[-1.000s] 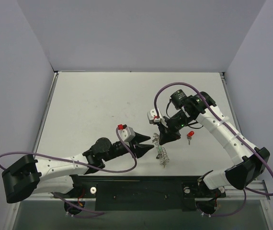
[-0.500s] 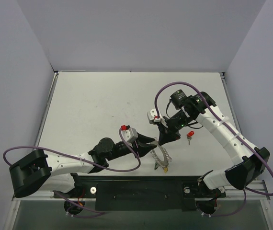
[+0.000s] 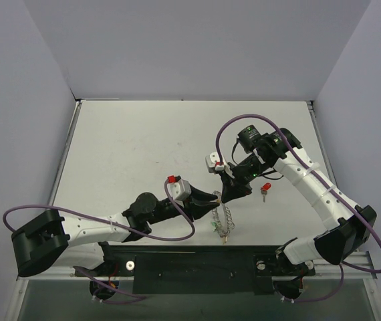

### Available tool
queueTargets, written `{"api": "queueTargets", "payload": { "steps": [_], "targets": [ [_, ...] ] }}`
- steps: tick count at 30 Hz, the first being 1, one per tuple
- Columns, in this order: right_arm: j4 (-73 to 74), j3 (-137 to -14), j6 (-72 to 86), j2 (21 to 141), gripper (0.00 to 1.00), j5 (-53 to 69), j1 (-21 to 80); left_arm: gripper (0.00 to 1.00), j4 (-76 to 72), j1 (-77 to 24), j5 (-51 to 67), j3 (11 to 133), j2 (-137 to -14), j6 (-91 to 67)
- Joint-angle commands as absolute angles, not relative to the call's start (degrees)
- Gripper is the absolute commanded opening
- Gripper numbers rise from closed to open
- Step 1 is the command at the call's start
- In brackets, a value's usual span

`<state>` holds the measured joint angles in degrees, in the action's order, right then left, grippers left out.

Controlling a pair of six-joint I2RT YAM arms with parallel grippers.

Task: Put the keys on the keyring

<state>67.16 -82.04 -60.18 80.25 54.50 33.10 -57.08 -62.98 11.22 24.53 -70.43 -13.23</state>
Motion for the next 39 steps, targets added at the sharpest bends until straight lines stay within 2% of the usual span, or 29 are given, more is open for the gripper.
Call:
{"api": "queueTargets", "payload": {
  "steps": [1,20,30,31,33,34,39],
  "targets": [
    [69.96,-81.91,-61.35,79.98,0.00,58.71,33.49,0.36,-58.62,-63.37,12.39,26.98,-69.69,-13.27],
    [70.05,-81.91,-61.35,79.72,0.00,59.24,33.49,0.24,-56.95,-63.98,14.68,30.23,-73.47,-12.92],
    [69.79,-81.74,-61.35,79.89,0.00,58.97,33.49,0.23,-58.01,-64.25,14.42,31.20,-74.88,-14.76],
    [69.79,-81.74,-61.35,79.98,0.00,58.97,33.49,0.22,-58.36,-64.25,14.15,31.11,-74.80,-14.94],
    [69.79,-81.74,-61.26,79.89,0.00,58.80,33.49,0.09,-58.53,-64.25,13.89,31.20,-74.53,-15.29],
    [69.70,-81.65,-61.09,79.98,0.00,58.80,33.49,0.00,-58.54,-64.25,13.71,31.11,-74.53,-15.47],
    [68.38,-81.30,-59.16,79.45,0.00,58.36,33.49,0.00,-61.51,-64.25,11.78,28.92,-73.39,-17.22]
  ]
}}
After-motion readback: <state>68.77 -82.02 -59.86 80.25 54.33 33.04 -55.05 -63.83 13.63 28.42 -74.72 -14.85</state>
